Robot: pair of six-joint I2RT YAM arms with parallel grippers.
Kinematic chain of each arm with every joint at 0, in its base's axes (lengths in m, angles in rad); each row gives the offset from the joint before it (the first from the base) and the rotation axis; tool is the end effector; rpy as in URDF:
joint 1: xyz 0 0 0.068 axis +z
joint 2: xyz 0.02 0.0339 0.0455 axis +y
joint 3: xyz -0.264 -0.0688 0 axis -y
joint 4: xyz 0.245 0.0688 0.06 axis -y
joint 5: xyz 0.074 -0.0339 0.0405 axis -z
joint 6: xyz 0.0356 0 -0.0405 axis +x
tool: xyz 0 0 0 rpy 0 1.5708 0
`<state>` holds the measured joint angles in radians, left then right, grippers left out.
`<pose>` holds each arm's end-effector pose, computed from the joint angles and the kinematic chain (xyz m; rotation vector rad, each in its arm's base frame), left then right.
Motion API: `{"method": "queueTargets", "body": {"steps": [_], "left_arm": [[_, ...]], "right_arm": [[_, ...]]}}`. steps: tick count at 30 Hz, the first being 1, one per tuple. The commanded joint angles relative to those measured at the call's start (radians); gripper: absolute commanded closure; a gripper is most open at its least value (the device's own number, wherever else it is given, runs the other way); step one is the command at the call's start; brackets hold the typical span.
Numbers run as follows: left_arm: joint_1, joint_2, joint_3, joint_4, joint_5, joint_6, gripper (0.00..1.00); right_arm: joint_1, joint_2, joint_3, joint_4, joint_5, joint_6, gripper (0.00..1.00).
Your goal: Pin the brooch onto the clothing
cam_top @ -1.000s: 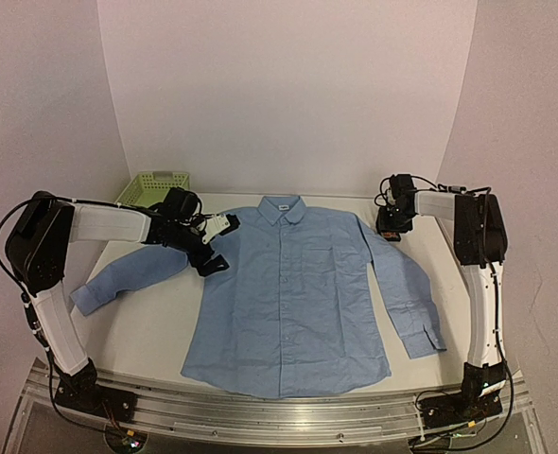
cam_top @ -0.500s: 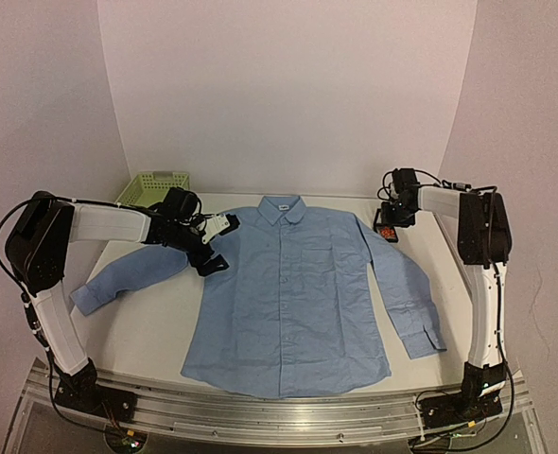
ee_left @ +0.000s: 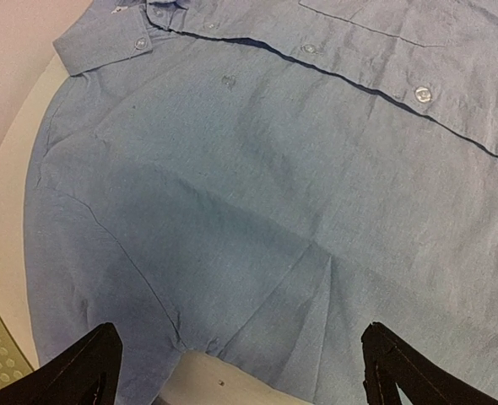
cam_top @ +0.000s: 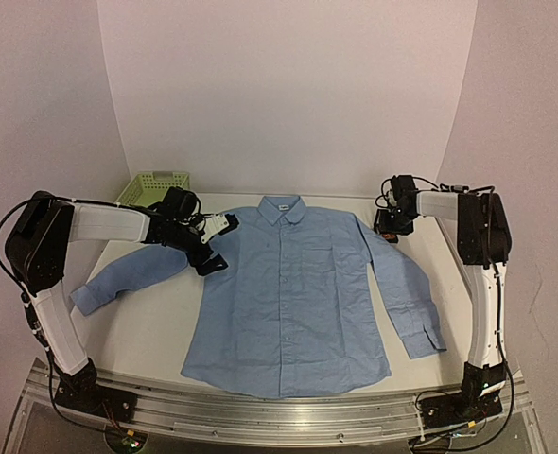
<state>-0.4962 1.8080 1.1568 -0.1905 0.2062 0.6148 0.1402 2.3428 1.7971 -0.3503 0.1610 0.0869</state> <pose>0.3358 -0.1901 0.1881 1.3440 1.9859 -0.1933 0.5087 0.0660 0.1416 0.0040 2.4533 -0.0991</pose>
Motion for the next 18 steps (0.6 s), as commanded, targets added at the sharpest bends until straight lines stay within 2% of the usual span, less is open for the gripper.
{"method": "queueTargets", "body": {"steps": [1, 3, 10, 18], "left_arm": [[0.007, 0.000, 0.033, 0.020, 0.001, 0.016, 0.01], [0.008, 0.001, 0.032, 0.020, 0.001, 0.016, 0.01], [0.016, -0.001, 0.031, 0.021, -0.001, 0.019, 0.00], [0.020, 0.009, 0.035, 0.028, 0.002, 0.026, 0.00]], "right_arm": [[0.004, -0.019, -0.021, -0.012, 0.014, -0.021, 0.53], [0.004, -0.008, -0.016, -0.013, 0.015, -0.026, 0.52], [0.006, -0.020, -0.021, -0.015, -0.025, -0.037, 0.40], [0.009, -0.015, -0.009, -0.015, -0.022, -0.051, 0.47]]}}
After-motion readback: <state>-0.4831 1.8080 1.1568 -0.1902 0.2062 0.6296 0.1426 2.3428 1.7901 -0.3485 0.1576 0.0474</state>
